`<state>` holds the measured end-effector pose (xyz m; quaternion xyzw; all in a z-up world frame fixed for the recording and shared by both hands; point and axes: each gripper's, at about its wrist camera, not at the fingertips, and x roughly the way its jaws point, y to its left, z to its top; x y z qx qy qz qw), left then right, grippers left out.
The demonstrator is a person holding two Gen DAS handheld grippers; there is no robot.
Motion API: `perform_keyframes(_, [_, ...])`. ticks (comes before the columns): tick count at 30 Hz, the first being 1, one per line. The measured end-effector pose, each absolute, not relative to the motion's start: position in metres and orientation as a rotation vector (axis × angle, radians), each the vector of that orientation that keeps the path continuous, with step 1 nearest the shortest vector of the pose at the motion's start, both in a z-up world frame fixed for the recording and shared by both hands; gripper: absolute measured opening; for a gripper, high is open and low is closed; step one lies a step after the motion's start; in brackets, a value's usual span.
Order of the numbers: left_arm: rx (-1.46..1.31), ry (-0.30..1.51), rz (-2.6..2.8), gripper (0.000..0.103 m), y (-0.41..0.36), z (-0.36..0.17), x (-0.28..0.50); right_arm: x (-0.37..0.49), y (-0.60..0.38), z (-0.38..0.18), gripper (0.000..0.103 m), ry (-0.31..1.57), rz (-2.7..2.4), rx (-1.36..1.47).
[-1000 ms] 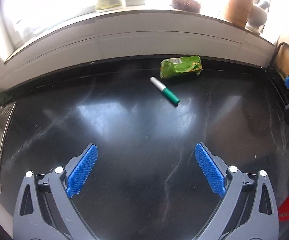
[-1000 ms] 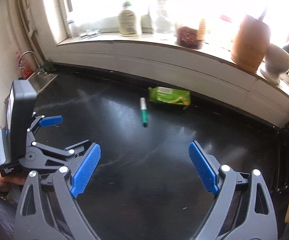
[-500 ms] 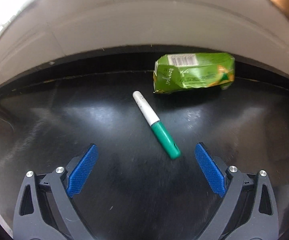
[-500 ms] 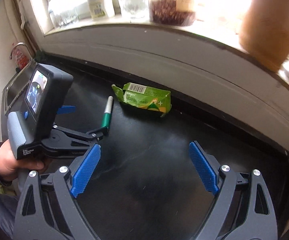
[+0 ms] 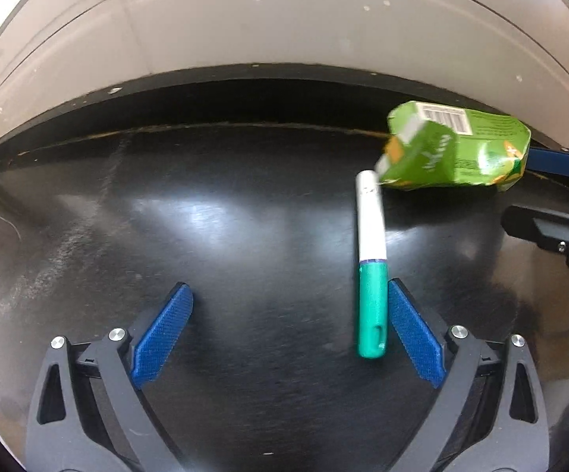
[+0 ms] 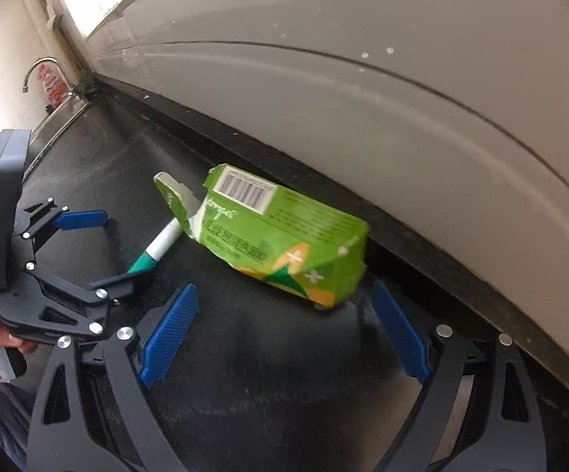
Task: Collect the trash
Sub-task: 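Grasp the green-capped marker with the left gripper while the right grasps the green box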
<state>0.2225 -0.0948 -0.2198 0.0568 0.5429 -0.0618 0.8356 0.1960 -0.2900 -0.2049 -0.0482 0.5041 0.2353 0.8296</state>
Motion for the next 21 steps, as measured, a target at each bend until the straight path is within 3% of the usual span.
perform_keyframes(11, [0.194, 1.108, -0.269, 0.093, -0.103, -0.225, 0.235, 0.191, -0.281, -0.193, 0.087, 1.043, 0.575, -0.302])
perform_keyframes(17, [0.187, 1.066, -0.262, 0.069, -0.119, -0.225, 0.24, 0.211, -0.264, -0.207, 0.082, 1.058, 0.631, -0.363])
perform_keyframes(19, [0.186, 1.054, -0.262, 0.053, -0.124, -0.224, 0.24, 0.215, -0.257, -0.211, 0.078, 1.064, 0.656, -0.376])
perform_keyframes(20, [0.185, 1.048, -0.26, 0.048, -0.126, -0.224, 0.24, 0.217, -0.253, -0.212, 0.074, 1.068, 0.671, -0.38])
perform_keyframes(21, [0.185, 1.044, -0.258, 0.04, -0.129, -0.223, 0.239, 0.217, -0.249, -0.212, 0.061, 1.073, 0.682, -0.387])
